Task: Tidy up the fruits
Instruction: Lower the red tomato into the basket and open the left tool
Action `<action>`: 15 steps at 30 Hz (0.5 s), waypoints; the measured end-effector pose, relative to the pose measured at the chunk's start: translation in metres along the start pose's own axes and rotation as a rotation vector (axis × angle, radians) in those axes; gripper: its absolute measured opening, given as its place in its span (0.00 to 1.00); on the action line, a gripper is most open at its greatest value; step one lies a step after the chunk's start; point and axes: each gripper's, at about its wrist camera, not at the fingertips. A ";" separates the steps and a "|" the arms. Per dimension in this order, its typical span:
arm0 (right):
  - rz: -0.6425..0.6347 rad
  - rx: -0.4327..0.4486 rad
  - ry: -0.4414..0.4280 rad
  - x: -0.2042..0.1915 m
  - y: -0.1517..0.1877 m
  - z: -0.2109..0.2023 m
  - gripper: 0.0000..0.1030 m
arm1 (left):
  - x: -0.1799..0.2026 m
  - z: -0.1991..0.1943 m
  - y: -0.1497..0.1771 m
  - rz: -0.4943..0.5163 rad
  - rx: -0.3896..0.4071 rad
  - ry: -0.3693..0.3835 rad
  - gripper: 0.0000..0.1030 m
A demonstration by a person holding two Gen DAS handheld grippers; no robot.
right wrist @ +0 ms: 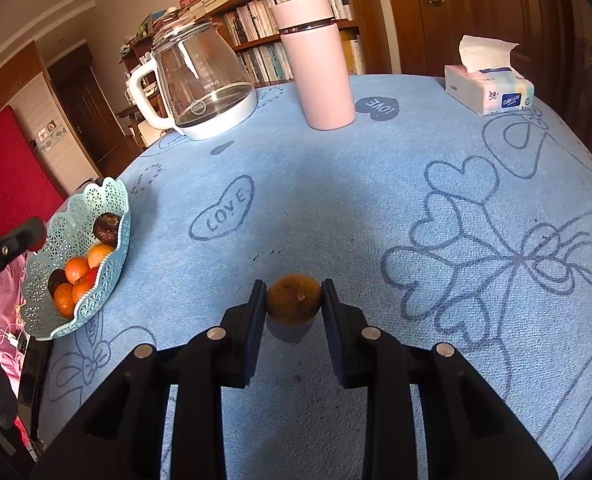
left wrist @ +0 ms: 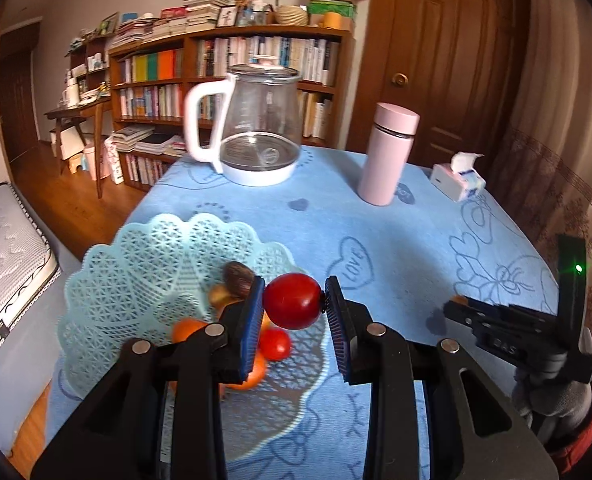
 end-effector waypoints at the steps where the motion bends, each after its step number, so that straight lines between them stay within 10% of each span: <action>1: -0.001 0.000 0.000 0.000 0.000 0.000 0.27 | -0.005 0.000 -0.002 -0.013 0.002 -0.009 0.30; 13: -0.002 -0.002 -0.004 0.000 0.001 0.001 0.27 | -0.053 0.003 -0.012 -0.134 0.011 -0.095 0.31; 15: -0.002 -0.001 -0.003 0.000 0.001 0.001 0.27 | -0.059 0.006 -0.012 -0.159 0.007 -0.107 0.45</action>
Point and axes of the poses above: each gripper's, at about its wrist camera, not at the fingertips, and z roughly the way its jaws point, x to its right, y to its underside, and after that the axes turned 14 degrees about -x, right-handed
